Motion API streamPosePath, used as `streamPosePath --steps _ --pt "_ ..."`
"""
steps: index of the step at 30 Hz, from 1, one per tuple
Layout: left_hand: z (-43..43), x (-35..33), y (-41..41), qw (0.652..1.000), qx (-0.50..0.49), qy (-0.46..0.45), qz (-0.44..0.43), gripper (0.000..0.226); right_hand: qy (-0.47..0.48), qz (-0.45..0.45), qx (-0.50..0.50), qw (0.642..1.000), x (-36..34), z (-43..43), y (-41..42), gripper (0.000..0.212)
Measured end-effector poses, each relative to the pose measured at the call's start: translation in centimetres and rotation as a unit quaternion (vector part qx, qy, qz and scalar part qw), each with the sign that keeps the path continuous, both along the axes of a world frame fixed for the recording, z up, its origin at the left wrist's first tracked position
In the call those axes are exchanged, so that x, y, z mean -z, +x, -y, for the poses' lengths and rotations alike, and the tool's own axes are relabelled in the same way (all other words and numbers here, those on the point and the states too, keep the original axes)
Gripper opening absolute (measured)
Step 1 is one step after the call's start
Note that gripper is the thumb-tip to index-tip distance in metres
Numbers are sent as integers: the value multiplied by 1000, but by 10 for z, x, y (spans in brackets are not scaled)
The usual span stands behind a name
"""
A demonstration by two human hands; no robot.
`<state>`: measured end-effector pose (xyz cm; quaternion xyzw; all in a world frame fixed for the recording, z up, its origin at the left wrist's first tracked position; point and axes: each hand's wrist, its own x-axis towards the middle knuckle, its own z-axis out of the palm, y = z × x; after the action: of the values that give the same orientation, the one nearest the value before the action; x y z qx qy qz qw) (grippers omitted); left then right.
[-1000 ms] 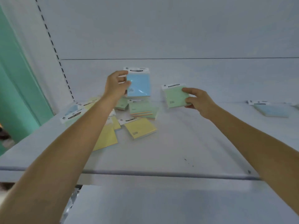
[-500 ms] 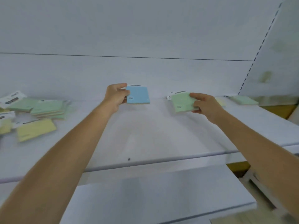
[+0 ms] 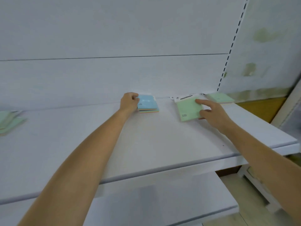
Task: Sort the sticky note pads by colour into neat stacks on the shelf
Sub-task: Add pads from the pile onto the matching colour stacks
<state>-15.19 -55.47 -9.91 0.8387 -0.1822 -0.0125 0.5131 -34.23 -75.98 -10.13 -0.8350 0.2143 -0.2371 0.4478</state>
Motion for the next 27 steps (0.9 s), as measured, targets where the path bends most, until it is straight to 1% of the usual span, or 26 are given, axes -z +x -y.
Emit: streamPosePath --steps 1,2,5,7,8,9,12,14,16,18,21,24,27 --pt "3 2 1 999 6 40 30 16 -13 -4 0 1000 1 4 1 47" --pt "5 4 3 995 12 75 59 15 -31 -10 -1 999 2 7 2 47" --pt "8 10 12 979 36 155 128 33 -115 -52 -15 992 1 15 8 48" --pt "9 13 16 968 37 193 156 35 -159 -74 -22 984 0 19 10 48" --pt "10 13 17 963 29 207 173 33 -155 -76 -27 985 -1 22 10 48" --pt "12 12 15 956 20 218 196 32 -130 -72 -33 988 -2 26 11 47" --pt "26 5 -2 930 10 255 265 33 -17 -27 -30 999 -9 49 15 47" --pt "42 -1 -21 905 42 273 323 38 19 -6 -3 1000 -17 75 18 46" --pt "63 -4 -40 885 87 272 367 46 35 10 23 999 -23 102 21 46" --pt "86 -5 -56 868 134 292 377 41 42 19 36 998 -28 128 23 46" --pt "120 -2 -78 848 222 304 372 39 31 6 47 998 -31 158 27 46" --pt "149 4 -98 836 302 337 311 47 8 -23 51 998 -25 181 36 46" --pt "164 13 -112 835 330 358 257 54 -79 -82 57 992 -14 192 43 46"
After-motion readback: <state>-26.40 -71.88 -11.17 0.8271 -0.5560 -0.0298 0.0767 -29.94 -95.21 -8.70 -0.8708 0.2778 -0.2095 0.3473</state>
